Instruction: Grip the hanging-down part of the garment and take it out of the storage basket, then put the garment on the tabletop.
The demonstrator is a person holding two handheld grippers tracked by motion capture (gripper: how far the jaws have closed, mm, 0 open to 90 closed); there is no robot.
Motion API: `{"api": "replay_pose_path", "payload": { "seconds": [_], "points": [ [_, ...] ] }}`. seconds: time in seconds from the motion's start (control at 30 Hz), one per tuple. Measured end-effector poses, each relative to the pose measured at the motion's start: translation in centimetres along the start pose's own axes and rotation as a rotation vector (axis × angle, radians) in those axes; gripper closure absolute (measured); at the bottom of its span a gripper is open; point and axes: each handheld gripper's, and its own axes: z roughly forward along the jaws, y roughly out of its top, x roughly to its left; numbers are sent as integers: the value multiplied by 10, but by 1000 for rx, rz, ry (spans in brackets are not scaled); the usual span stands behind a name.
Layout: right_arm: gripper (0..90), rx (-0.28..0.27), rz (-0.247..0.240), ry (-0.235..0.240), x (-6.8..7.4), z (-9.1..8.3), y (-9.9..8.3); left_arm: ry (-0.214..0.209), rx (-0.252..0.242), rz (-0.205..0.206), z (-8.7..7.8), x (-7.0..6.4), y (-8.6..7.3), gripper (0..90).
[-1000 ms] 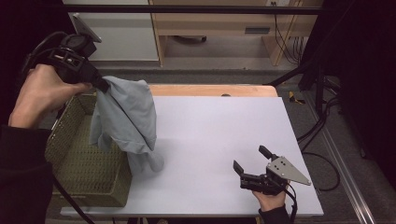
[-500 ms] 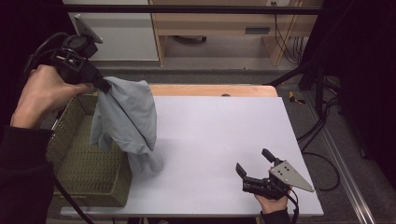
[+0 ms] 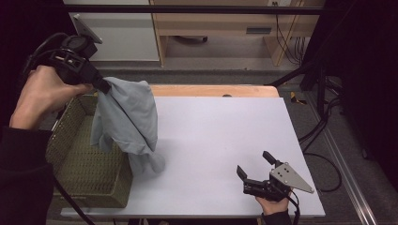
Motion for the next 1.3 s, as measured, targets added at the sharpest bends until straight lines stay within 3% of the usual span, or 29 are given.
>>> {"api": "replay_pose_path", "payload": {
  "seconds": [0.37,0.63,1.17,1.23,1.3],
  "points": [
    [4,13,29,5,-3,1,-1,-3,5,5,1,-2,2,849],
    [4,15,26,5,-3,1,-1,-17,16,38,2,-15,6,849],
    [3,11,29,17,-4,0,0,-72,18,158,17,-67,19,850],
    [4,12,33,18,-4,0,-1,-65,28,202,20,-74,22,851],
    [4,14,34,18,-4,0,-1,-72,26,219,22,-81,23,852]
  ]
}}
